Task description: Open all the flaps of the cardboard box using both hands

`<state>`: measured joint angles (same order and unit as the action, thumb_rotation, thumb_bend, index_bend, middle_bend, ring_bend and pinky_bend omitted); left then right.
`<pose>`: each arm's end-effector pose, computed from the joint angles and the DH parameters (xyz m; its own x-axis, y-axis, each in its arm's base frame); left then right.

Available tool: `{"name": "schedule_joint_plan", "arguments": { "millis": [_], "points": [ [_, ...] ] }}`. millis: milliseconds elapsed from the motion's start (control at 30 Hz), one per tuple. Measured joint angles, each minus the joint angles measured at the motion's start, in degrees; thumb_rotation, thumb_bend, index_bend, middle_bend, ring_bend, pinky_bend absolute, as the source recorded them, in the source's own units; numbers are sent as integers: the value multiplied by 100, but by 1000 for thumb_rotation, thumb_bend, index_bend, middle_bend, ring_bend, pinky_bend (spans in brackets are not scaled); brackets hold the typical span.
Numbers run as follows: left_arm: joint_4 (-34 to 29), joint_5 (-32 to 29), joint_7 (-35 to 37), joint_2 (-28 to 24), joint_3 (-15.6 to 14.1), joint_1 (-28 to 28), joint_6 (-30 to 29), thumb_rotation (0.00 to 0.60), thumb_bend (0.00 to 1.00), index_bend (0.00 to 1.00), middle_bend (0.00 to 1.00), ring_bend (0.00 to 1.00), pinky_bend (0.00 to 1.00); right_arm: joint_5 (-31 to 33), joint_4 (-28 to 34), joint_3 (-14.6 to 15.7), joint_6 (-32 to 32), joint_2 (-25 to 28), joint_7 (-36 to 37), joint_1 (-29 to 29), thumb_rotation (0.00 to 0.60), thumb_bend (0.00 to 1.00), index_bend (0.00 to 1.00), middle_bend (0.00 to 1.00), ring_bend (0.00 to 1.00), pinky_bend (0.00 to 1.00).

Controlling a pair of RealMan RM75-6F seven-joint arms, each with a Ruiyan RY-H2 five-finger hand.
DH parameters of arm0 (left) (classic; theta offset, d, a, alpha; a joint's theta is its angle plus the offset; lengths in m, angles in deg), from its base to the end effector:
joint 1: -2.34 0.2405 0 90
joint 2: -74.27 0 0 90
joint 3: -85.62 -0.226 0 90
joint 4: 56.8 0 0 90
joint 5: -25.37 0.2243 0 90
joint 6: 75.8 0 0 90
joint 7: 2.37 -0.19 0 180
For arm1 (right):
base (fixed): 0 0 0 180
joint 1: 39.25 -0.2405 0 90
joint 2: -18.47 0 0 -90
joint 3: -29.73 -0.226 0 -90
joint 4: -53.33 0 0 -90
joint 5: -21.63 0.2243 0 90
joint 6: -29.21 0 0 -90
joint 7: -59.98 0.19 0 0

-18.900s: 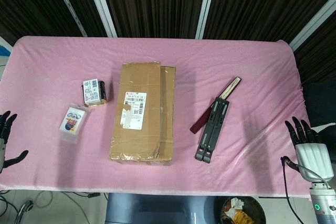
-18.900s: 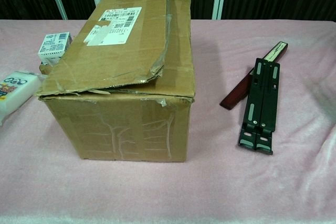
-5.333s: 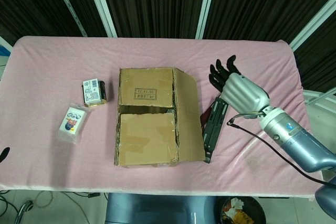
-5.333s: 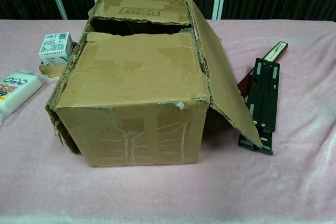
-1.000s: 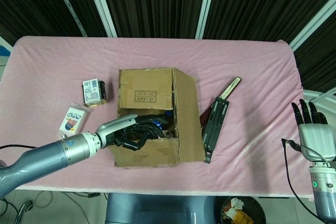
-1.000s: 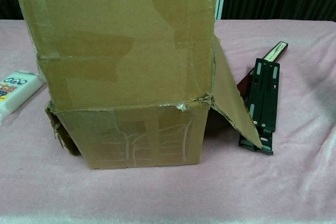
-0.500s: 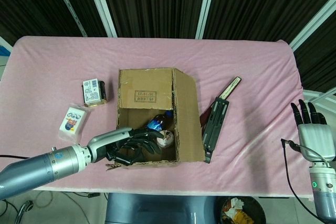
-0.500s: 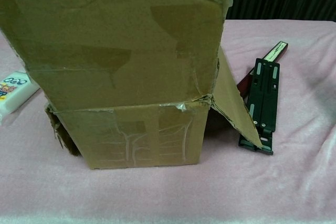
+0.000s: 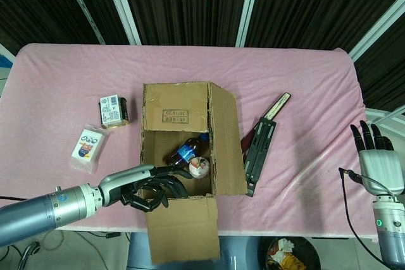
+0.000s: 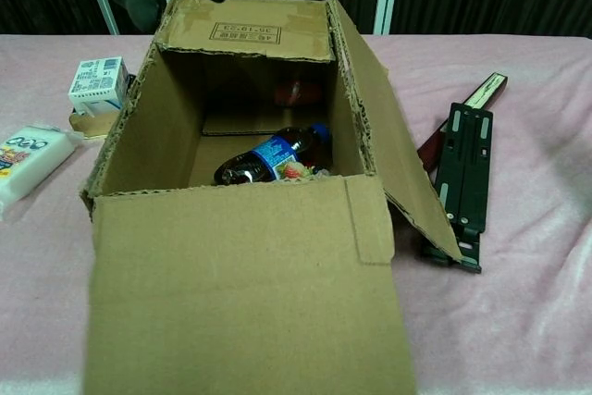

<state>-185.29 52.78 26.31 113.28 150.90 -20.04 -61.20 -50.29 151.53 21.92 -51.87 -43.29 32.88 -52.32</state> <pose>0.0311 0.2651 0.1031 -0.3571 0.8970 0.2604 0.8504 0.1969 0.4879 -0.2717 -0.2808 0.1525 0.6964 0.0136 0.7175 -0.7155 0.0915 0.6926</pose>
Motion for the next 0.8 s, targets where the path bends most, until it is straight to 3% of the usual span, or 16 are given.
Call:
{"name": "schedule_joint_plan", "arguments": {
  "millis": [133, 333, 433, 600, 800],
  "points": [
    [-112, 315, -256, -39, -50, 196, -623, 600, 493, 139, 253, 151, 246, -11, 10, -3, 9, 3, 25, 2, 600, 196, 0, 19, 28, 227],
    [-378, 1260, -1060, -94, -519, 570, -2474, 600, 319, 125, 176, 86, 170, -32, 60, -10, 20, 8, 56, 2, 600, 196, 0, 19, 28, 228],
    [-443, 1905, -1773, -11, -957, 751, -3682, 600, 296, 123, 171, 86, 166, -42, 90, -15, 28, 17, 63, -4, 600, 195, 0, 19, 28, 228],
    [-250, 3597, -3422, 487, -1945, 1095, -5956, 600, 281, 100, 145, 86, 134, -67, 195, -30, 39, 47, 97, -14, 600, 196, 0, 19, 29, 228],
    [509, 5468, -4191, 1113, -3256, 1802, -8184, 600, 280, 96, 129, 81, 127, -122, 434, -77, 108, 112, 69, -102, 600, 198, 0, 20, 29, 228]
  ]
}}
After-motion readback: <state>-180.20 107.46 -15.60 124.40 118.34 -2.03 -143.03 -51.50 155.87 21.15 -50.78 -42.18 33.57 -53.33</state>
